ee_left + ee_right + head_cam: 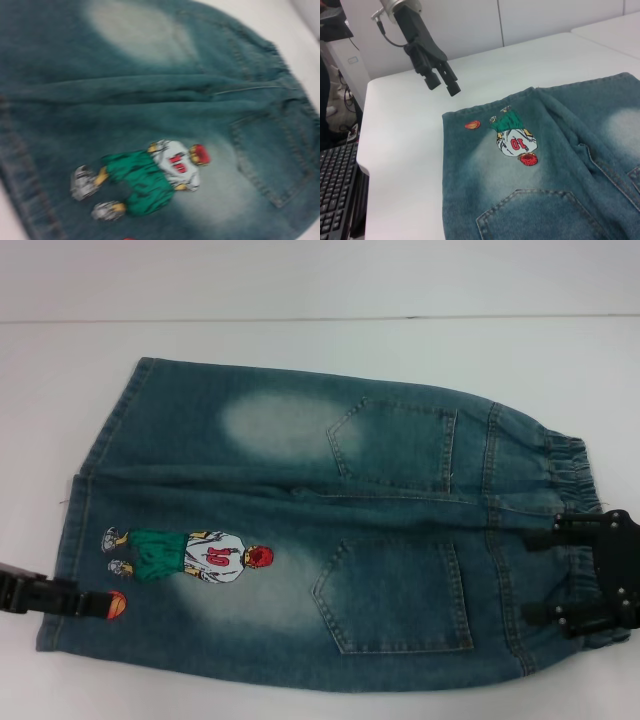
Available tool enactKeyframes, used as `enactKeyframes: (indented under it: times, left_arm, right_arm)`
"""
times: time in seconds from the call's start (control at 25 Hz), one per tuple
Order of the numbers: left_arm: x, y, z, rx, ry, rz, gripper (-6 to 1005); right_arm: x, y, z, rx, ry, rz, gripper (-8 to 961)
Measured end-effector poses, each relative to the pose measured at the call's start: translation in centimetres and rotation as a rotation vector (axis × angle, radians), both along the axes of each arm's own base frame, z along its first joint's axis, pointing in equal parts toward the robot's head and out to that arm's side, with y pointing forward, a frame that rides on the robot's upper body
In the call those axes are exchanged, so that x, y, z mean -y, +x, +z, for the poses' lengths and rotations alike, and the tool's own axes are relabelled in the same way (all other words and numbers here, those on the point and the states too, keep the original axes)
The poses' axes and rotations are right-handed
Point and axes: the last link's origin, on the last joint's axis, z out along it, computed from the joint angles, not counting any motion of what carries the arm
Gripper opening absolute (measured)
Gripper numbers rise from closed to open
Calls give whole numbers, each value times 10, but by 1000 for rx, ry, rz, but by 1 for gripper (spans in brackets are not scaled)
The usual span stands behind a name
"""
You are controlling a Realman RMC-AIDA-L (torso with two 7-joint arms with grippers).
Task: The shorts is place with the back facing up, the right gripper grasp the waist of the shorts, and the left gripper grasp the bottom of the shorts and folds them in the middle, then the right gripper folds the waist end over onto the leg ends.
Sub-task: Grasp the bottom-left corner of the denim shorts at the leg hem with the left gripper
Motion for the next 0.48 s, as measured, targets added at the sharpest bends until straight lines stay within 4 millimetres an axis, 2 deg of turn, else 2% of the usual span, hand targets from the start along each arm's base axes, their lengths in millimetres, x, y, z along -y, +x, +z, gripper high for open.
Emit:
enactKeyframes:
  times: [0.48]
  left_arm:
    - [-10,-17,-3,-198,-22,123,841]
  right_arm:
    - [1,-3,-4,13,-39,9,882]
